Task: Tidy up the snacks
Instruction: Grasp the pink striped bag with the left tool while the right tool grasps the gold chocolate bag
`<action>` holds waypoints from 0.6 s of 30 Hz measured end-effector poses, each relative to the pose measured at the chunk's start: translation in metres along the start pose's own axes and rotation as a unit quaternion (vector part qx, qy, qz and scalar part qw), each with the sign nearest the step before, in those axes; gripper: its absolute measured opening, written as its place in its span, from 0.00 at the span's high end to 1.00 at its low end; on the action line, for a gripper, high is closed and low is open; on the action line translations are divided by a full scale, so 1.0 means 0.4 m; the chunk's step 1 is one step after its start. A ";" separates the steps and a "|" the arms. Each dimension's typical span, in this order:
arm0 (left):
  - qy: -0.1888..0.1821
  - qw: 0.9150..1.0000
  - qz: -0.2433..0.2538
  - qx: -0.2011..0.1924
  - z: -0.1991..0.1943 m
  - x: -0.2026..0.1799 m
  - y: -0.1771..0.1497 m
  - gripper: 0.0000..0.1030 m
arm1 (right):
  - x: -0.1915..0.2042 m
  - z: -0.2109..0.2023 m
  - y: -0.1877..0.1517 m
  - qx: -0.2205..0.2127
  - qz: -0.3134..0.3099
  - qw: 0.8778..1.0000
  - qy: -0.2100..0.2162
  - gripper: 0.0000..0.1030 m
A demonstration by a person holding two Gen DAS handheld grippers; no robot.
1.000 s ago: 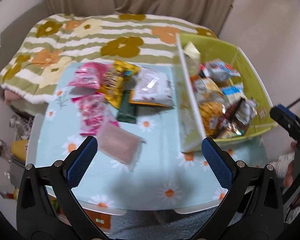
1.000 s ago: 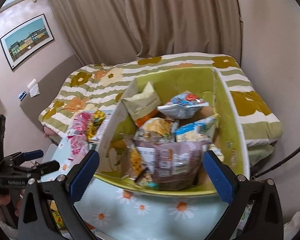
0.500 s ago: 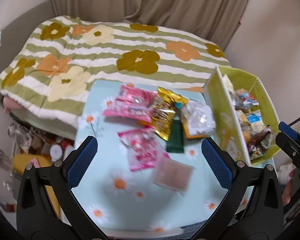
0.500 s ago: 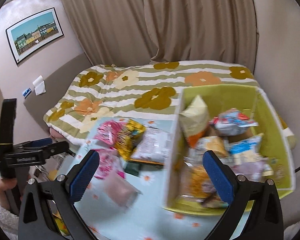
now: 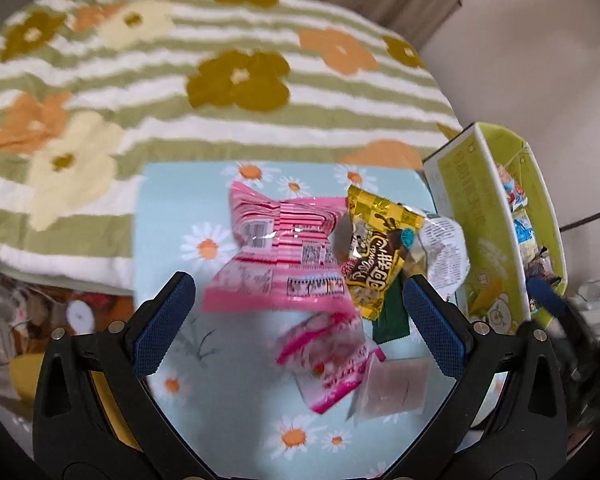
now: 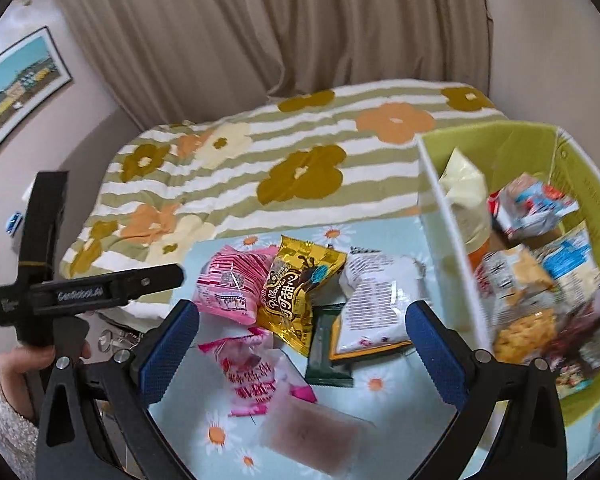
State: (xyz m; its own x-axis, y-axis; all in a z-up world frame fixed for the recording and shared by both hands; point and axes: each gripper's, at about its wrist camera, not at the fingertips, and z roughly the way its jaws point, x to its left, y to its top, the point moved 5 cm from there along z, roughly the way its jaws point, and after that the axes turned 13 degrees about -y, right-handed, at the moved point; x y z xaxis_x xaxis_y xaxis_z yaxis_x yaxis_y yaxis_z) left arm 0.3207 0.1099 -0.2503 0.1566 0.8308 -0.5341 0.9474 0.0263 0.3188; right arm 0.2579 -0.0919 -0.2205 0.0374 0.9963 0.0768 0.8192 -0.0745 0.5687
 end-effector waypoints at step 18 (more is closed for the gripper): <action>-0.016 0.997 -0.013 0.071 0.210 0.107 0.044 0.09 | 0.096 0.182 -0.034 0.056 -0.017 0.997 -0.045 0.06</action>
State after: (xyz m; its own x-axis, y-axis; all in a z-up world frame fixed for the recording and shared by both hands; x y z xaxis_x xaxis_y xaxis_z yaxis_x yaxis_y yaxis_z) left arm 0.3673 0.0993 -0.3332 0.1387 0.8122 -0.5667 0.9807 -0.0333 0.1924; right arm 0.2898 -0.0495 -0.2850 0.0559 0.9983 -0.0182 0.8790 -0.0405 0.4751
